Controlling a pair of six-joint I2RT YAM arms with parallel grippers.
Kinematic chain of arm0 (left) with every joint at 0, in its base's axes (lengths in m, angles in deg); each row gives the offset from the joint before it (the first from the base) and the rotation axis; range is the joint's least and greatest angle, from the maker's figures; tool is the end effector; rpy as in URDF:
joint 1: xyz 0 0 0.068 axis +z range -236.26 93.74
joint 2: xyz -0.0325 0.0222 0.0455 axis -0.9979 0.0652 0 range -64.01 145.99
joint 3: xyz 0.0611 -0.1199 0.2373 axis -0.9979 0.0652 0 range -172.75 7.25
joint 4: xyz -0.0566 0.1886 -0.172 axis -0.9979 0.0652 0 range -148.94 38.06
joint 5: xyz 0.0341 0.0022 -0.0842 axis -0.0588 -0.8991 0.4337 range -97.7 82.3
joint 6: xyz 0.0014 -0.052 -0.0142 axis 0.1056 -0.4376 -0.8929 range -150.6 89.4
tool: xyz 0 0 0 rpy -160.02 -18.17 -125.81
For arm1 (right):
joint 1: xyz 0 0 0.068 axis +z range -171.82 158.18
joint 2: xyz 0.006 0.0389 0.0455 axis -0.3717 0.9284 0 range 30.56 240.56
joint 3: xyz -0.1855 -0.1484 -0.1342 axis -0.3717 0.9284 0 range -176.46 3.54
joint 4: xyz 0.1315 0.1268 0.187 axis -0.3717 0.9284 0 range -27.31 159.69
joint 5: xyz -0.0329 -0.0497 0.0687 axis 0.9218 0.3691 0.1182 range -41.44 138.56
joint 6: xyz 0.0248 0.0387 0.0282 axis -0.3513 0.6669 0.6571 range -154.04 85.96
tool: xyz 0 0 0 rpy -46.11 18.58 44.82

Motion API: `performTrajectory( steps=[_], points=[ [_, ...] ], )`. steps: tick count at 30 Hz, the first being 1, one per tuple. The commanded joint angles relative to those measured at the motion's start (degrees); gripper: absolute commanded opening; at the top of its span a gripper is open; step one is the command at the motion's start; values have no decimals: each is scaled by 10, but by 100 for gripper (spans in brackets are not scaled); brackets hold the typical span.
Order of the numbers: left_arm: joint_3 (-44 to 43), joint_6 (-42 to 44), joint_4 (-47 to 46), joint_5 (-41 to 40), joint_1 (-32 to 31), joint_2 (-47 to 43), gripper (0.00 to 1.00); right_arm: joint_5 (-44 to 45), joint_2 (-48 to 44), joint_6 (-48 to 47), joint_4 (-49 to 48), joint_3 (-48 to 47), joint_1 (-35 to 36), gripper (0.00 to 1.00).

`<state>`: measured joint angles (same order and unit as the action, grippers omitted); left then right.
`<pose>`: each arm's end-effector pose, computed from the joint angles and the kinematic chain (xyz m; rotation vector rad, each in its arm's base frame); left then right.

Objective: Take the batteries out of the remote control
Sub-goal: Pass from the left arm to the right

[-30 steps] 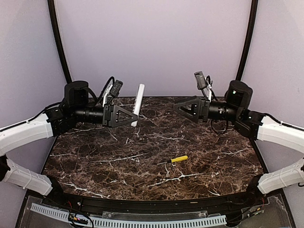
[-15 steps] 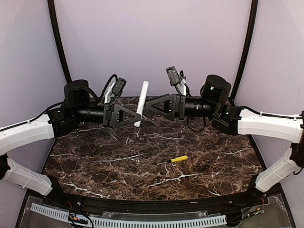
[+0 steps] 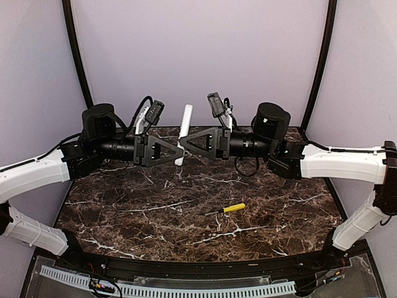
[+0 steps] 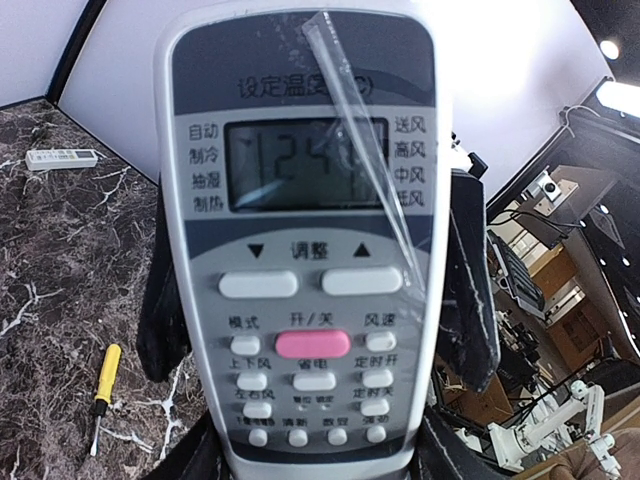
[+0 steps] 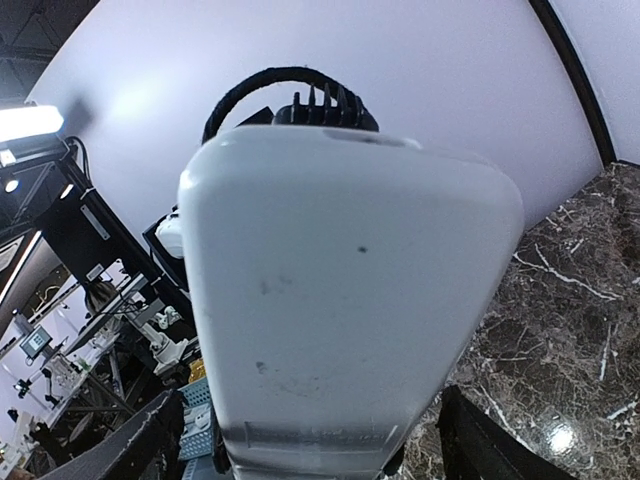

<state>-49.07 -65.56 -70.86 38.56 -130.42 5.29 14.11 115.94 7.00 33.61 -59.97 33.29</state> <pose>0.1811 -0.2118 0.3621 0.8600 1.6629 -1.6478 0.1843 0.2995 0.3541 -0.7780 1.5659 1.7339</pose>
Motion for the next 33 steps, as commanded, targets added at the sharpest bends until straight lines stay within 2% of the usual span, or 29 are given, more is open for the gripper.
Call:
performTrajectory(
  steps=[1,6,15,23,25,27,28,30,33],
  points=[
    [-20,7,-3,11,-3,-21,39,22,-2,5,-38,-7,5,84],
    [-24,7,2,16,-3,-21,38,13,5,9,-52,-11,5,72],
    [-26,8,1,17,-2,-18,38,7,12,13,-59,-12,5,59],
    [-29,16,18,11,-2,-11,38,19,1,10,-66,-2,4,34],
    [-30,18,27,4,-2,-8,44,22,-3,7,-65,-1,4,31],
    [-33,24,44,-5,-2,-4,55,28,-9,2,-59,2,4,29],
    [-37,27,52,-10,-3,-1,67,34,-14,-1,-55,3,4,28],
    [-43,39,77,-24,-2,1,79,51,-24,-12,-40,7,4,28],
    [-46,55,104,-51,-2,-6,92,85,-44,-32,-3,10,4,28]
  ],
)
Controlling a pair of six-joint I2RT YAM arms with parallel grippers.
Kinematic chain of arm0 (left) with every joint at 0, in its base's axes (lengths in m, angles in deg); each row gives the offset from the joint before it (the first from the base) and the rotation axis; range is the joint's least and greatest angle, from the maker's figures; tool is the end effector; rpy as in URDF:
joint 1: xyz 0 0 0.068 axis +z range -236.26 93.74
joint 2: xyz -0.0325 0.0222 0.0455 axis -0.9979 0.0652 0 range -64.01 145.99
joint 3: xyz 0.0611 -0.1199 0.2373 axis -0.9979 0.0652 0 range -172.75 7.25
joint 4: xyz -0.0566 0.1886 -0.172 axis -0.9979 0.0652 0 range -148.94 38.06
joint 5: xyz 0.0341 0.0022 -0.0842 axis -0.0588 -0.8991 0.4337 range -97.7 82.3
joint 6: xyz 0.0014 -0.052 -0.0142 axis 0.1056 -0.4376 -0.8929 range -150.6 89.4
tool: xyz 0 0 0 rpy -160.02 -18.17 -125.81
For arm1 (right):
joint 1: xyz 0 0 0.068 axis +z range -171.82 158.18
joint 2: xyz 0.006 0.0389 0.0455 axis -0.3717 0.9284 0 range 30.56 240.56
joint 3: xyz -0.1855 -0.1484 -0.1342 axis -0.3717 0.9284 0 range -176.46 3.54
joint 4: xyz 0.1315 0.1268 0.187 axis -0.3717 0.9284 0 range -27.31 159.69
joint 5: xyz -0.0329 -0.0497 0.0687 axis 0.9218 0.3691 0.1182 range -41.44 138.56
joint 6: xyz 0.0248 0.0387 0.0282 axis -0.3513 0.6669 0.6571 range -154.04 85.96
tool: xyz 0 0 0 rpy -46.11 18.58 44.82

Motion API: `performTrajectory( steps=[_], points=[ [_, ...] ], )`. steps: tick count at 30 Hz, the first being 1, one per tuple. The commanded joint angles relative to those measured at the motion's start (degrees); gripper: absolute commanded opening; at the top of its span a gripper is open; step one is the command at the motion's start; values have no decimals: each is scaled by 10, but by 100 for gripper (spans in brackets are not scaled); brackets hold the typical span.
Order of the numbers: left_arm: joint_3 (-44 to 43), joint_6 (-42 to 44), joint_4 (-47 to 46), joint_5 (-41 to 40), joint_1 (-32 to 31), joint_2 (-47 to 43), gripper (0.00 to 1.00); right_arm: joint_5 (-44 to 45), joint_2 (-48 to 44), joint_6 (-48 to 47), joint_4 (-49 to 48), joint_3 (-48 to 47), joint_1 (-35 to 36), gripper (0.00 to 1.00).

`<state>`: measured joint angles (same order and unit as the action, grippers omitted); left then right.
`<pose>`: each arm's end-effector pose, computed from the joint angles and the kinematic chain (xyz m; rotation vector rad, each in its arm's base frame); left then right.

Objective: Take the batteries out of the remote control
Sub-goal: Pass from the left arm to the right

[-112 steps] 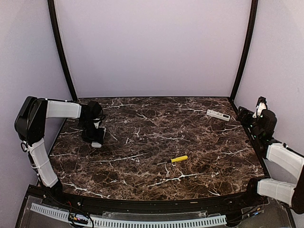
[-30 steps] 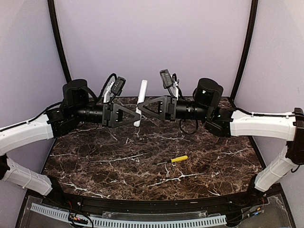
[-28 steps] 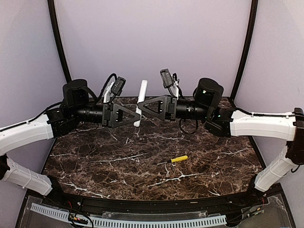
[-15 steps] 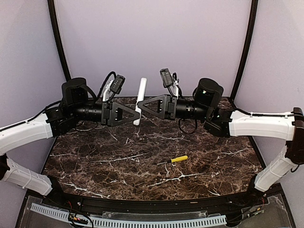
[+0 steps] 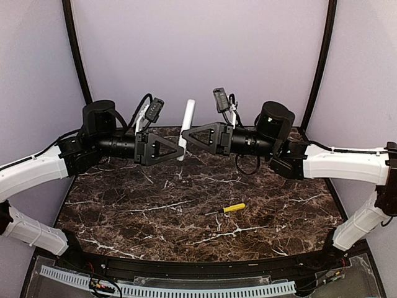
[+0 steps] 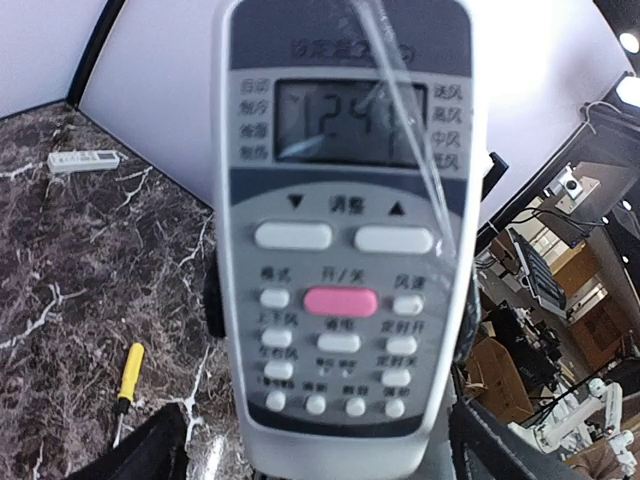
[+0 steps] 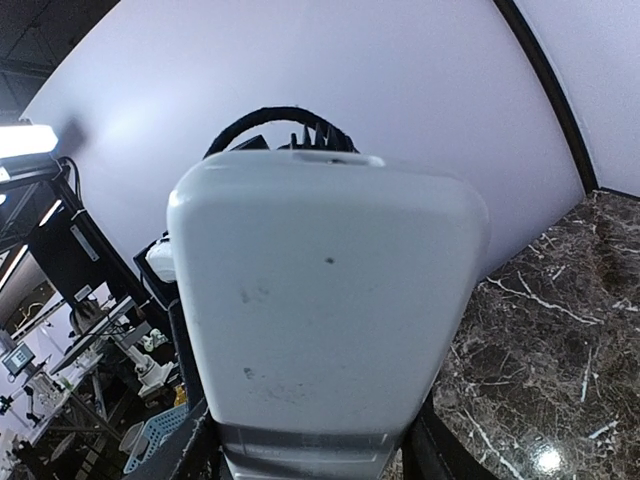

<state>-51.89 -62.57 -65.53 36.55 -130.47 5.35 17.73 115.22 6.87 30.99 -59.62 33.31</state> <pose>0.1819 -0.2117 0.3699 0.8587 1.6851 -1.5884 0.1842 0.2962 0.3610 -0.7164 1.5110 1.7047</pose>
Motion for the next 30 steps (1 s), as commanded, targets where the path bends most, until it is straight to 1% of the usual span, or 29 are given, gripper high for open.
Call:
performTrajectory(
  steps=[1,2,4,7,9,11,14,17,18,19,21,23,26,30],
  points=[
    [-18,28,55,-41,-1,-9,94,60,-44,-37,39,7,4,28],
    [-18,34,61,-45,-1,-13,97,72,-49,-44,57,6,3,28],
    [-21,42,83,-58,0,-20,99,98,-58,-57,104,-2,3,28],
    [-23,53,116,-78,6,-33,99,132,-68,-75,168,-16,3,27],
    [-25,57,138,-83,22,-46,99,153,-70,-85,211,-27,3,27],
    [-27,58,166,-86,52,-59,99,172,-69,-92,251,-37,3,27],
    [-39,75,224,-105,124,-79,99,199,-60,-94,310,-53,3,27],
    [-69,115,327,-170,181,-74,99,216,-37,-87,376,-77,4,25],
    [-73,122,343,-182,209,-71,99,218,-27,-82,393,-85,5,24],
    [-76,135,364,-203,222,-67,99,220,-16,-76,408,-92,5,23],
    [-74,149,377,-231,265,-67,99,223,3,-62,428,-101,5,22],
    [-71,163,379,-256,284,-69,99,223,19,-52,437,-104,5,22],
    [-69,185,379,-317,288,-74,99,242,46,-44,474,-125,5,22],
    [-43,204,356,-342,288,-84,99,263,101,-51,530,-170,5,22]
  ],
)
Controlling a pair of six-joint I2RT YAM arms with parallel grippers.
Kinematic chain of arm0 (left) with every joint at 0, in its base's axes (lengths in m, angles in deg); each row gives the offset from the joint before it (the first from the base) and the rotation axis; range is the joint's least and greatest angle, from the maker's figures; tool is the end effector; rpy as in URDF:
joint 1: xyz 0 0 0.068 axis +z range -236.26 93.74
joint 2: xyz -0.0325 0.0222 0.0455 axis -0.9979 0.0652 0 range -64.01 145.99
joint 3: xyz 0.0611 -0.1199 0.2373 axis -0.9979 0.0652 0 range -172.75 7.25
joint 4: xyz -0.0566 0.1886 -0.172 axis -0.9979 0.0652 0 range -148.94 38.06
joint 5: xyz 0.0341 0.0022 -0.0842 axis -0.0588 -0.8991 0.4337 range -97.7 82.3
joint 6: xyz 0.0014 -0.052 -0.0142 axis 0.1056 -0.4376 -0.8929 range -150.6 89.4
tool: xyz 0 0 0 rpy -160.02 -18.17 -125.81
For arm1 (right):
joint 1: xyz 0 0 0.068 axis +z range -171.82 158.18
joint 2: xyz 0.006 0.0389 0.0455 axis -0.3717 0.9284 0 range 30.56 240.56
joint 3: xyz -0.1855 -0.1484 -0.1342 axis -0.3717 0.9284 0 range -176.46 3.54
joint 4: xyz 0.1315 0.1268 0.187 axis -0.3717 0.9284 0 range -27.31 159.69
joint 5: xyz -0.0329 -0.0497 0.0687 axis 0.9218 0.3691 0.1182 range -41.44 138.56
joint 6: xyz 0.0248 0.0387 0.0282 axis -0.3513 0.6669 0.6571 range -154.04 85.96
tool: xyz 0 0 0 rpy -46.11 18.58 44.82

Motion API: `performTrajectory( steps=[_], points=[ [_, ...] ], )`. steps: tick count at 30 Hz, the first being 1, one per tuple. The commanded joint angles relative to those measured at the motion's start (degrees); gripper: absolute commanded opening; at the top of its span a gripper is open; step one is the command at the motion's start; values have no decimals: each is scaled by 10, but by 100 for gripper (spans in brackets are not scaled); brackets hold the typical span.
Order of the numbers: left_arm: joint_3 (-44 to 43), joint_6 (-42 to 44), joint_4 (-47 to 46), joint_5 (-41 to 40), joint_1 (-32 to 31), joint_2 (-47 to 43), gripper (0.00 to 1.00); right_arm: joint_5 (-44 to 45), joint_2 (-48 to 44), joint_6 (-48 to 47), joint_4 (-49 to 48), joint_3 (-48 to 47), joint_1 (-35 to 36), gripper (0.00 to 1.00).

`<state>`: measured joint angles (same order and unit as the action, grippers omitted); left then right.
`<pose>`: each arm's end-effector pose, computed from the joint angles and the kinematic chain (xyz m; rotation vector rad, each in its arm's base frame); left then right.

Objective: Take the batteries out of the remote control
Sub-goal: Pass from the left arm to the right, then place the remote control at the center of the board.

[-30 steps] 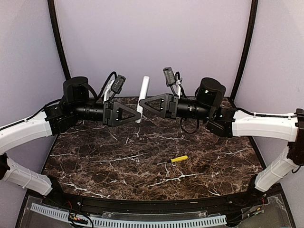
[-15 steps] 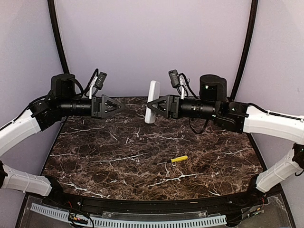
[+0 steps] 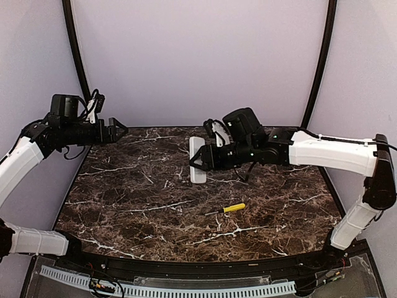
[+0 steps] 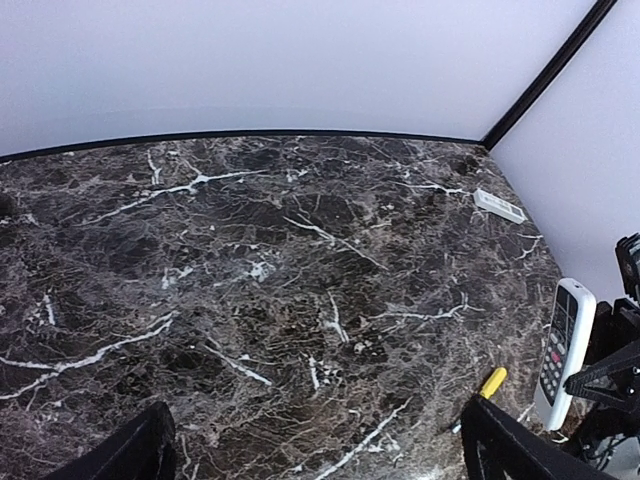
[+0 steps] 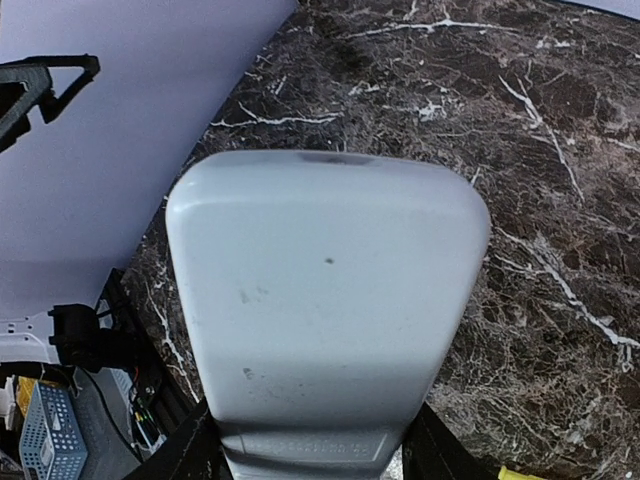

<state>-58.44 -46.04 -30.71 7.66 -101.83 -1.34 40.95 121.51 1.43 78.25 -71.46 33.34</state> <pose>0.2270 -0.0731 0.3748 0.1768 2.0401 -0.6110 0.2073 0.3061 0.3108 -0.4798 2.2604 1.0272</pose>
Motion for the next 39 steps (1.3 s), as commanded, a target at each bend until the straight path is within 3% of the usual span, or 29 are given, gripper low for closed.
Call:
performTrajectory(
  steps=[1,5,20,39],
  points=[
    [37,41,2,-53,2,-20,99,34,53,-1,72,-64,5,22],
    [75,44,-23,-56,2,-21,99,43,117,-18,134,-126,4,22],
    [73,67,-12,-65,2,-23,99,47,326,-27,262,-311,4,26],
    [71,70,-7,-76,2,-14,99,74,417,-48,354,-385,5,35]
  ],
)
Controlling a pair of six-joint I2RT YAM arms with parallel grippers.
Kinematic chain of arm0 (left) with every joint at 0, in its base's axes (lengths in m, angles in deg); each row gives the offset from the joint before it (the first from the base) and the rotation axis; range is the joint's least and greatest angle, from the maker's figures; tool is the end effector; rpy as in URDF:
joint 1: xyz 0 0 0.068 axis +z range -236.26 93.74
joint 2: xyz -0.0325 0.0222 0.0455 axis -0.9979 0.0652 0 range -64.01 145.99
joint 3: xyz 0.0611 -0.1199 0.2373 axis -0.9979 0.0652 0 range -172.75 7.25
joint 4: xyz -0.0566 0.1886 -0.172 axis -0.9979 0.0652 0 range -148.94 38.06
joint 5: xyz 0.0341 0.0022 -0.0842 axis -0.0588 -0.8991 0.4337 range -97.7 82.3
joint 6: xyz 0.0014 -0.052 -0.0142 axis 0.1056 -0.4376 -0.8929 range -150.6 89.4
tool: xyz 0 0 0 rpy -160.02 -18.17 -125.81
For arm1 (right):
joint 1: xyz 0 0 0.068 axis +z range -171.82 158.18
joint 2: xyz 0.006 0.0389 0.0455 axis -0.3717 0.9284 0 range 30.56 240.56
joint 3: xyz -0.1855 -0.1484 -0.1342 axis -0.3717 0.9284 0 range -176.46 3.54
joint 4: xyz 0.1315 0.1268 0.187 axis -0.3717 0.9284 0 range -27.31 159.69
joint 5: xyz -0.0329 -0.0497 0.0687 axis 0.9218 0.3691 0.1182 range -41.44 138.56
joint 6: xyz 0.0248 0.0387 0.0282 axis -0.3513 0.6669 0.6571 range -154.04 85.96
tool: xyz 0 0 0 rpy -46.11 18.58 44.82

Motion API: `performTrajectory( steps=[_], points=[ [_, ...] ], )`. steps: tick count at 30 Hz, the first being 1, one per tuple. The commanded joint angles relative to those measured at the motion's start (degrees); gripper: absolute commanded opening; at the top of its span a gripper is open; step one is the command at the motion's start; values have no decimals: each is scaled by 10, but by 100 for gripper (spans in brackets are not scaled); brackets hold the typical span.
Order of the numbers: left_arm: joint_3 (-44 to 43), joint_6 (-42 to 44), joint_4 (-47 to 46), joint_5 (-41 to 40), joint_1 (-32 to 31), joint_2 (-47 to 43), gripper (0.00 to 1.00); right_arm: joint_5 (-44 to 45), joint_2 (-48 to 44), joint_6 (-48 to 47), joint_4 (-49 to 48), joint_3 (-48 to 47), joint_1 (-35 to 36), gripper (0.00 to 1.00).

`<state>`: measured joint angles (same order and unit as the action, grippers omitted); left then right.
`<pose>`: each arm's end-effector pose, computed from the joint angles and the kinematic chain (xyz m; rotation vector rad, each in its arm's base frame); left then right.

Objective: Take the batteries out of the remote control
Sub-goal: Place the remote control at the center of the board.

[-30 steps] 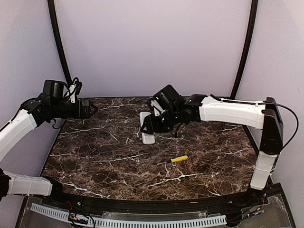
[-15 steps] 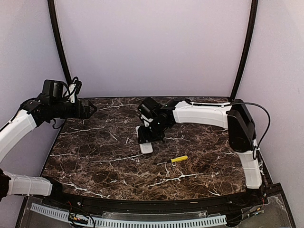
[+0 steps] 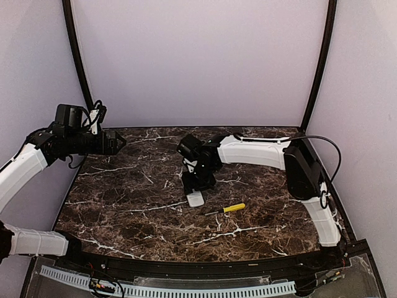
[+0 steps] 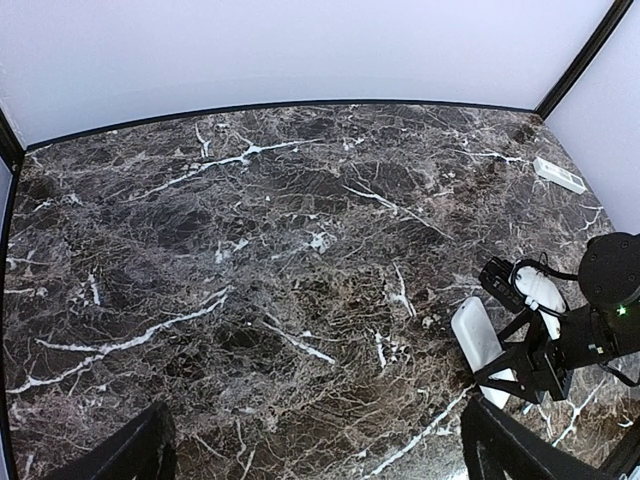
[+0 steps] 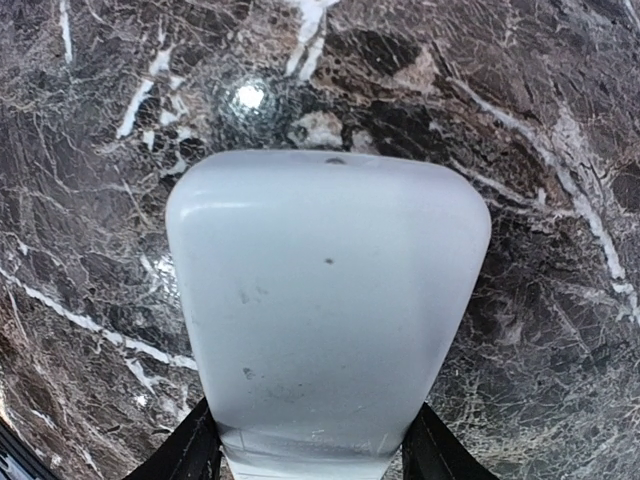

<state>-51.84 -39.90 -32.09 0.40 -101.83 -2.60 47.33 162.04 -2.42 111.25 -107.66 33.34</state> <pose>0.2262 -0.0683 0.3421 0.2019 2.0908 -0.4103 0.2765 0.3986 0.1804 -0.5897 2.8008 0.3896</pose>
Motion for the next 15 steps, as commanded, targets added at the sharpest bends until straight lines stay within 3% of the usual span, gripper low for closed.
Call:
performTrajectory(
  steps=[1,7,15],
  points=[
    [5,8,7,-3,2,0,99,10,14,-11,25,-23,5,35],
    [6,8,5,-2,2,0,99,26,22,-14,29,-27,5,43],
    [6,5,5,2,2,1,99,24,18,-15,8,-13,4,62]
  ],
)
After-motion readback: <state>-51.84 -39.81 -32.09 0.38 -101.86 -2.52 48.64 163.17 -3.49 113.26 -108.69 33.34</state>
